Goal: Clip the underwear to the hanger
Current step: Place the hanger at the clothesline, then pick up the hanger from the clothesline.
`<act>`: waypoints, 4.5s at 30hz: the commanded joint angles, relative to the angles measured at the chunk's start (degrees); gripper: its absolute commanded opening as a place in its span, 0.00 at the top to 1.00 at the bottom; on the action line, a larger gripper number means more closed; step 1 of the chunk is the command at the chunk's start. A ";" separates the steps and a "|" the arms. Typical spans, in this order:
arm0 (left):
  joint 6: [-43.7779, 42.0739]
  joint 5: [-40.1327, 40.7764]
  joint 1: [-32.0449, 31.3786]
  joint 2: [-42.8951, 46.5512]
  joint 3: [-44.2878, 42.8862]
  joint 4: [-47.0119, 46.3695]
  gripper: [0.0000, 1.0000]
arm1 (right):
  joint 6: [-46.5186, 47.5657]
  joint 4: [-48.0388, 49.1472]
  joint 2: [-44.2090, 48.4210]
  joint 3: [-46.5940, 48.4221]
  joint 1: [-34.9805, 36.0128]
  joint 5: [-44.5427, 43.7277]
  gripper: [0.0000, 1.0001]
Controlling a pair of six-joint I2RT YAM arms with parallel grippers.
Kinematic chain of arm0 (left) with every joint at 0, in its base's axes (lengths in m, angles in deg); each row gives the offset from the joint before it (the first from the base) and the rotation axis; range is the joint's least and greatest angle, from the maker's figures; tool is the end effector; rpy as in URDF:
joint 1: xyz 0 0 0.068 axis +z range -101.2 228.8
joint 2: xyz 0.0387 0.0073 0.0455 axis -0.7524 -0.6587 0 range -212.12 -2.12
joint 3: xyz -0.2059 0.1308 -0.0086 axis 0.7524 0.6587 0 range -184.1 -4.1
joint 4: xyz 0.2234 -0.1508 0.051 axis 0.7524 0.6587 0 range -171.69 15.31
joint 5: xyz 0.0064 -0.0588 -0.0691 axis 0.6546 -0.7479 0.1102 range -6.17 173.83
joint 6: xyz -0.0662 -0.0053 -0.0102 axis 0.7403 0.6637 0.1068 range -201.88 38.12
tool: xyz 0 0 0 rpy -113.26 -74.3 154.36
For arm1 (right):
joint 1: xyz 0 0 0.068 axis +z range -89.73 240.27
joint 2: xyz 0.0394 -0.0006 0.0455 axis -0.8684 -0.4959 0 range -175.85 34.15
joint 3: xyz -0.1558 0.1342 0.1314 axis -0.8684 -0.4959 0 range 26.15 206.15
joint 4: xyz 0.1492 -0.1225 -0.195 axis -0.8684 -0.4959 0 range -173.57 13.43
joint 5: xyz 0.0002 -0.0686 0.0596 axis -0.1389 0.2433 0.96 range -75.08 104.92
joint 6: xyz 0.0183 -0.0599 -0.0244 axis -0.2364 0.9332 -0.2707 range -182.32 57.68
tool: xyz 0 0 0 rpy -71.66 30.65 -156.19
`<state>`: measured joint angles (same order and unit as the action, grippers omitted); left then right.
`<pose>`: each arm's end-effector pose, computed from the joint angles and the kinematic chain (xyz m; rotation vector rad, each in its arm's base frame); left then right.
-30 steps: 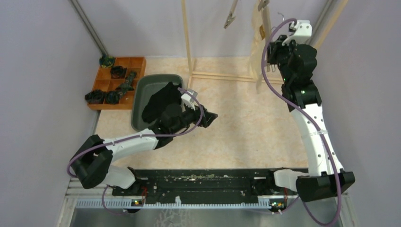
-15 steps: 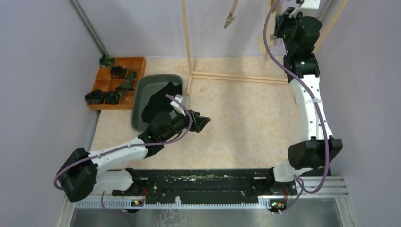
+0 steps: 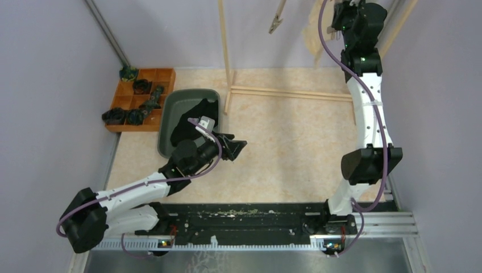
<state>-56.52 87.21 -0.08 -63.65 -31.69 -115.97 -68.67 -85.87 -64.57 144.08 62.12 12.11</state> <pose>0.1892 -0.2119 0.2255 0.2882 1.6240 -0.9621 0.4056 0.0106 0.5087 0.0957 1.3953 0.0847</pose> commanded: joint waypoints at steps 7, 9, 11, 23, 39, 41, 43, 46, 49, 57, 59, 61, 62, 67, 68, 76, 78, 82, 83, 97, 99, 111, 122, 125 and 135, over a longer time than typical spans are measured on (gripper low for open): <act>-3.72 1.89 -0.29 1.01 -1.57 -0.01 0.25 | -1.23 3.37 -0.36 1.05 -0.55 0.66 1.00; -4.13 2.23 -0.31 1.15 -1.87 -0.05 0.25 | -1.21 3.60 -0.70 0.86 -0.53 0.66 1.00; -4.42 2.49 -0.33 1.07 -2.09 0.00 0.25 | -1.21 3.71 -1.19 1.08 -0.68 0.69 1.00; -5.97 4.39 -0.17 0.45 -4.12 0.69 0.25 | -2.39 0.82 -8.79 10.95 -2.25 2.08 1.00; -6.58 4.73 -0.21 -0.29 -5.62 0.99 0.25 | -3.19 5.27 -1.26 1.17 -2.30 1.73 0.50; -6.57 4.72 -0.25 -0.13 -5.63 1.06 0.25 | -3.27 6.87 1.32 -1.89 -2.29 1.89 0.46; -6.62 4.77 -0.22 0.05 -5.61 1.14 0.25 | -3.36 8.08 4.58 -4.70 -2.29 1.89 0.40; -6.65 4.87 -0.24 0.25 -5.69 1.43 0.25 | -3.45 7.96 8.64 -7.08 -2.29 1.93 0.33; -6.32 5.10 -0.25 -0.03 -6.58 2.36 0.24 | -3.94 7.67 12.31 -9.85 -2.29 1.81 0.25; -4.96 5.73 -0.18 -2.42 -12.77 7.89 0.16 | -8.19 8.40 25.21 -23.23 -2.31 -0.03 0.10; -5.00 6.21 -0.15 -3.14 -15.08 10.37 0.15 | -9.57 9.27 28.97 -28.20 -2.28 0.71 0.10; -4.73 6.77 -0.13 -3.57 -16.72 12.71 0.12 | -11.02 9.66 31.94 -32.55 -2.07 2.49 0.09; -4.67 7.08 -0.06 -3.66 -17.39 13.30 0.10 | -11.47 9.26 33.38 -33.67 -1.68 3.14 0.09; -4.65 7.78 0.99 -4.39 -21.11 16.12 0.07 | -8.70 5.82 34.70 -34.55 7.88 -0.36 0.09; -4.80 7.78 1.26 -4.62 -21.81 16.55 0.07 | -8.43 5.44 34.19 -34.04 10.06 -1.30 0.09; -4.53 6.48 4.86 -5.38 -26.17 19.10 0.06 | -9.75 0.74 23.18 -21.71 19.28 -8.81 0.08; -4.01 5.08 6.26 -5.31 -25.81 19.15 0.06 | -11.38 -1.21 19.21 -17.12 19.76 -10.12 0.08; -2.45 1.00 10.45 -5.34 -24.75 19.98 0.05 | -15.81 -3.82 12.92 -9.54 20.76 -10.15 0.08; -2.27 0.64 11.42 -5.47 -24.78 20.45 0.05 | -16.67 -3.86 11.80 -8.17 21.25 -10.63 0.09; 0.16 -6.27 22.31 -6.20 -23.58 23.07 0.05 | -19.93 -11.73 -4.75 12.35 26.13 -13.94 0.15; 0.41 -6.76 22.71 -5.81 -22.79 22.91 0.05 | -19.93 -11.95 -4.62 12.26 26.51 -15.17 0.17; 1.09 -8.54 24.14 -4.86 -20.30 20.93 0.05 | -16.25 -10.83 -2.53 11.04 27.90 -20.96 0.21; 1.34 -9.18 24.76 -5.08 -19.60 20.16 0.05 | -14.83 -9.40 -1.30 10.83 28.09 -22.18 0.23; 1.45 -9.43 24.81 -5.28 -19.48 20.05 0.05 | -14.61 -9.02 -1.05 10.71 28.12 -22.20 0.25; 1.87 -9.97 25.17 -6.16 -19.25 18.95 0.05 | -13.72 -7.61 -0.95 10.57 28.12 -22.77 0.29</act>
<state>-54.99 78.20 24.53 -69.82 -51.39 -94.66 -83.79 -97.08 -68.85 153.04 89.48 -9.48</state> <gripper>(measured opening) 0.954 0.715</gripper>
